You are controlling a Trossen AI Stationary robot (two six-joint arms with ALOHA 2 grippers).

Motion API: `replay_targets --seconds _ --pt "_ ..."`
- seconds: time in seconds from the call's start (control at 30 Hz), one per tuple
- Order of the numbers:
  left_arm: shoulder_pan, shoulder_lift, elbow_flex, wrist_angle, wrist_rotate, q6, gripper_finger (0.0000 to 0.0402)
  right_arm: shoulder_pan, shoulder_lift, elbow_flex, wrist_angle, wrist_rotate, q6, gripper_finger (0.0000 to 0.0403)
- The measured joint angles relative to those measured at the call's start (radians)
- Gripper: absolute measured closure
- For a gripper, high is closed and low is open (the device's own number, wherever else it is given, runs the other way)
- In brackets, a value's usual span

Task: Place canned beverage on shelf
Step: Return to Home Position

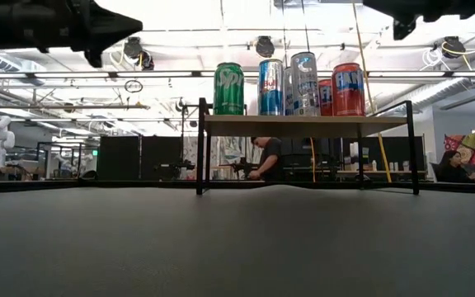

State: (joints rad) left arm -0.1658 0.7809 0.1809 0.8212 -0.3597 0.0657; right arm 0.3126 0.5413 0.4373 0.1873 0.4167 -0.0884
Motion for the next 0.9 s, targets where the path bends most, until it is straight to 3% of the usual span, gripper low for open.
replay_targets --seconds 0.2,0.4,0.6,0.8,0.9 --pt "0.0 -0.205 -0.032 -0.138 -0.008 0.046 0.039 0.0 -0.148 -0.005 -0.127 0.001 0.068 0.0403" --pt "0.001 -0.354 -0.055 -0.245 -0.022 0.095 0.0401 0.0 -0.202 -0.005 -0.205 0.003 0.102 0.0403" --pt "0.001 -0.417 -0.103 -0.258 -0.025 0.125 0.0401 0.0 -0.218 -0.042 -0.214 0.058 0.137 0.0403" --pt "0.003 -0.452 -0.146 -0.259 -0.067 0.126 0.0402 -0.023 -0.223 -0.157 -0.081 0.056 0.156 0.0403" --pt "0.003 -0.466 -0.147 -0.259 -0.093 0.132 0.0402 -0.03 -0.249 -0.167 -0.137 0.075 0.16 0.0403"
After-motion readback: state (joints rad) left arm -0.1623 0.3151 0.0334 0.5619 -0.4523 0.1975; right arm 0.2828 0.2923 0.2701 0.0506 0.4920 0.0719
